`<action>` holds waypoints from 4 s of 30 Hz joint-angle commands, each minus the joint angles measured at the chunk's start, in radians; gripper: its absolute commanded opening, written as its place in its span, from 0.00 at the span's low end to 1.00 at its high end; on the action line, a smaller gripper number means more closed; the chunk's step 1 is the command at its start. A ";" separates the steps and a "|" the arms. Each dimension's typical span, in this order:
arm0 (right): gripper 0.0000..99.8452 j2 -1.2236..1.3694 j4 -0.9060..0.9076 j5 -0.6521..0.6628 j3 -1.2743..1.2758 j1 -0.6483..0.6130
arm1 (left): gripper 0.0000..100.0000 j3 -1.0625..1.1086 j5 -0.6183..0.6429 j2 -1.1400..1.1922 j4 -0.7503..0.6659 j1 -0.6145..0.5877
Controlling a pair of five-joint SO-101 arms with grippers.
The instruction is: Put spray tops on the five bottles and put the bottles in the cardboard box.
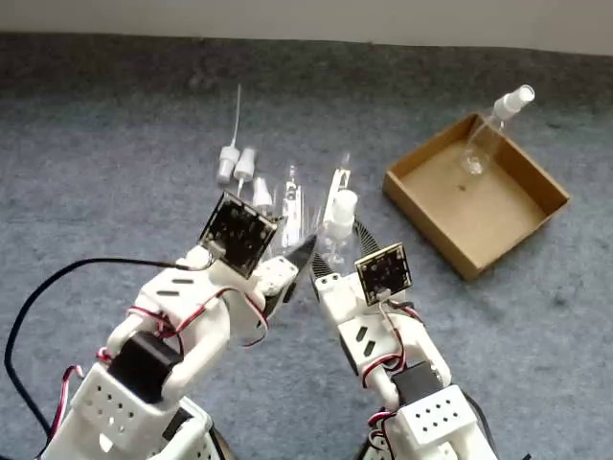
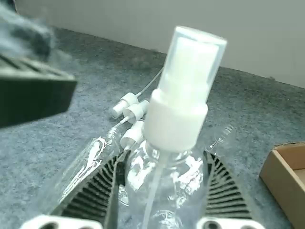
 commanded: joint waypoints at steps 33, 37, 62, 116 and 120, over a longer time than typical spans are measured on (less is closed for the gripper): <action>0.13 -0.018 0.243 -0.178 -0.234 0.130 | 0.01 0.651 0.292 -0.492 -0.204 0.188; 0.13 -0.013 0.252 -0.178 -0.309 0.128 | 0.01 0.690 0.379 -0.593 -0.203 0.188; 0.13 -0.013 0.423 -0.176 -0.651 -0.236 | 0.01 0.717 0.387 -0.582 -0.318 0.180; 0.13 0.783 0.573 0.028 -1.102 0.562 | 0.01 0.717 0.382 -0.578 -0.362 -0.054; 0.13 0.957 0.573 0.028 -1.227 0.576 | 0.01 0.717 0.382 -0.578 -0.362 -0.054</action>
